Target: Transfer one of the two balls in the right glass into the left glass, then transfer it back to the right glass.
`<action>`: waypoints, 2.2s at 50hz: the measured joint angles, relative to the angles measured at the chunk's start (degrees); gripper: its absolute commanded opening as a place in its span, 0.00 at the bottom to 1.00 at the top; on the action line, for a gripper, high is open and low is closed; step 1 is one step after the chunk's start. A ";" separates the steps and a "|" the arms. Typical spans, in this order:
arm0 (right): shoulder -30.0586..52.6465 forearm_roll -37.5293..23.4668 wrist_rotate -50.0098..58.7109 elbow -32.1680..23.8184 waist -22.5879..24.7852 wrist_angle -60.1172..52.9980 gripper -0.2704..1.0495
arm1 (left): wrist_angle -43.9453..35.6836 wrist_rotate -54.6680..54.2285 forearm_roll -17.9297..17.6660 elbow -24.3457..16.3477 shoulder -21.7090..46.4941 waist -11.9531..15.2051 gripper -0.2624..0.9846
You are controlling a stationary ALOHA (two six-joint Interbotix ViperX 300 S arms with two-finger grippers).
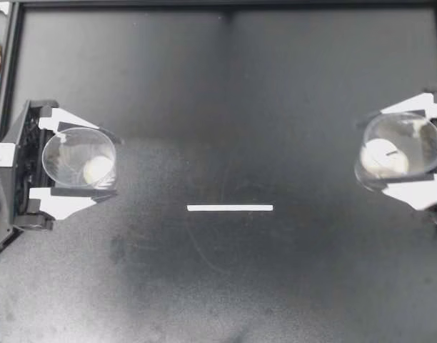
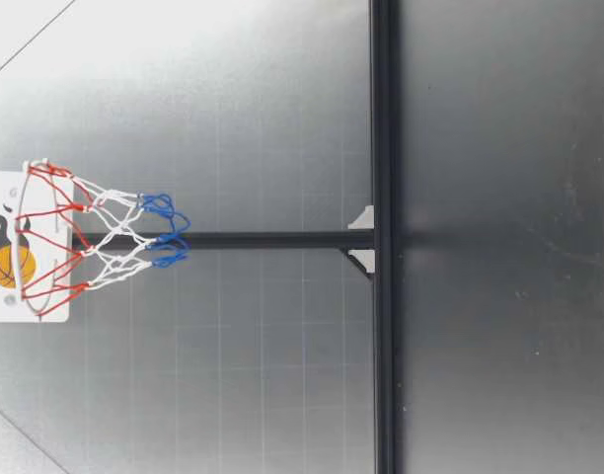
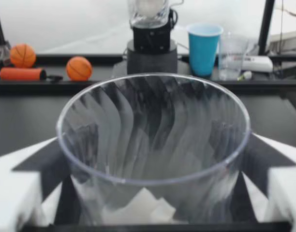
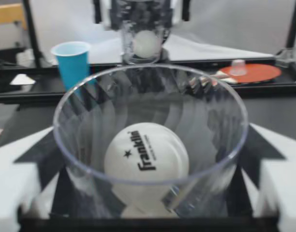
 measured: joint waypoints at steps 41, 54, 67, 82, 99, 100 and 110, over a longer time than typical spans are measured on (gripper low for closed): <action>24.52 0.00 -27.69 -20.21 -6.24 -6.77 0.75 | -15.21 -0.18 0.35 -10.11 25.05 -0.18 0.83; 29.18 -0.09 -38.85 -24.08 -6.33 -6.94 0.75 | -17.14 -0.18 0.44 -14.77 32.96 -0.53 0.83; 31.82 -0.09 -47.72 -26.98 -6.33 -7.03 0.75 | -17.14 -0.18 0.44 -18.72 37.44 -1.76 0.83; 33.93 -0.09 -56.43 -27.60 -6.33 -8.35 0.75 | -17.14 -0.18 0.44 -20.39 38.76 -2.55 0.83; 35.95 -0.18 -67.50 -27.95 -6.33 -11.95 0.75 | -17.14 -0.26 0.53 -21.09 39.64 -2.64 0.83; 36.04 -0.18 -68.12 -27.95 -6.33 -12.22 0.75 | -17.23 -0.26 0.53 -21.09 39.73 -2.64 0.83; 36.30 -0.18 -74.62 -28.21 -6.33 -14.41 0.74 | -17.23 -0.26 0.26 -21.80 40.61 -2.64 0.83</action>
